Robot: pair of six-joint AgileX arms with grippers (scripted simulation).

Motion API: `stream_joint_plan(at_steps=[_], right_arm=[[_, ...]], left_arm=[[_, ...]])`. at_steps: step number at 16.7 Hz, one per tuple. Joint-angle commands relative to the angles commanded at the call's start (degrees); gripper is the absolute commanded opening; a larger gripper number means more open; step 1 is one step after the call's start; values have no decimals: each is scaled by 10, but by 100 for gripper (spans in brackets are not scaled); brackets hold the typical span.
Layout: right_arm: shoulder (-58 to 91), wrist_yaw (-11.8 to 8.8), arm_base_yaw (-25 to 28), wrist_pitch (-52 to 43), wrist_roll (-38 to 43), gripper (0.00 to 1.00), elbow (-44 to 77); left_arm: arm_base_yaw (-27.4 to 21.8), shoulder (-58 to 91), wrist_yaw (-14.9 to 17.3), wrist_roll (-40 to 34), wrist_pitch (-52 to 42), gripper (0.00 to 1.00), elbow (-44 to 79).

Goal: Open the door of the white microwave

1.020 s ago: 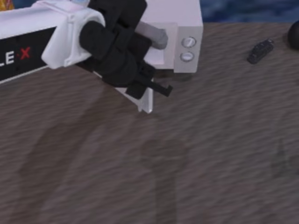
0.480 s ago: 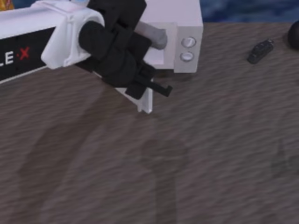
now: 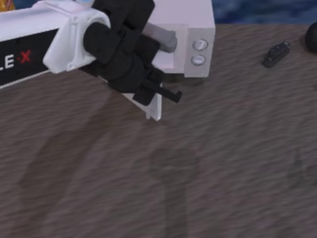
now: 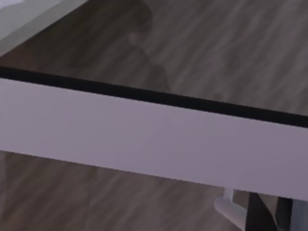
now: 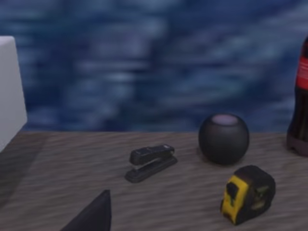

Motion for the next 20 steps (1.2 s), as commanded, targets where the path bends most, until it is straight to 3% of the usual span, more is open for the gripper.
stream_joint_plan(at_steps=[8,15,20], right_arm=[[0,0,0,0,0,100,0],[0,0,0,0,0,100,0],[0,0,0,0,0,100,0]], left_arm=[[-2,1,5,0,0,0,-3],[28,-33,47,81,0,0,-41],[32,-37,52,89,1,0,-44]])
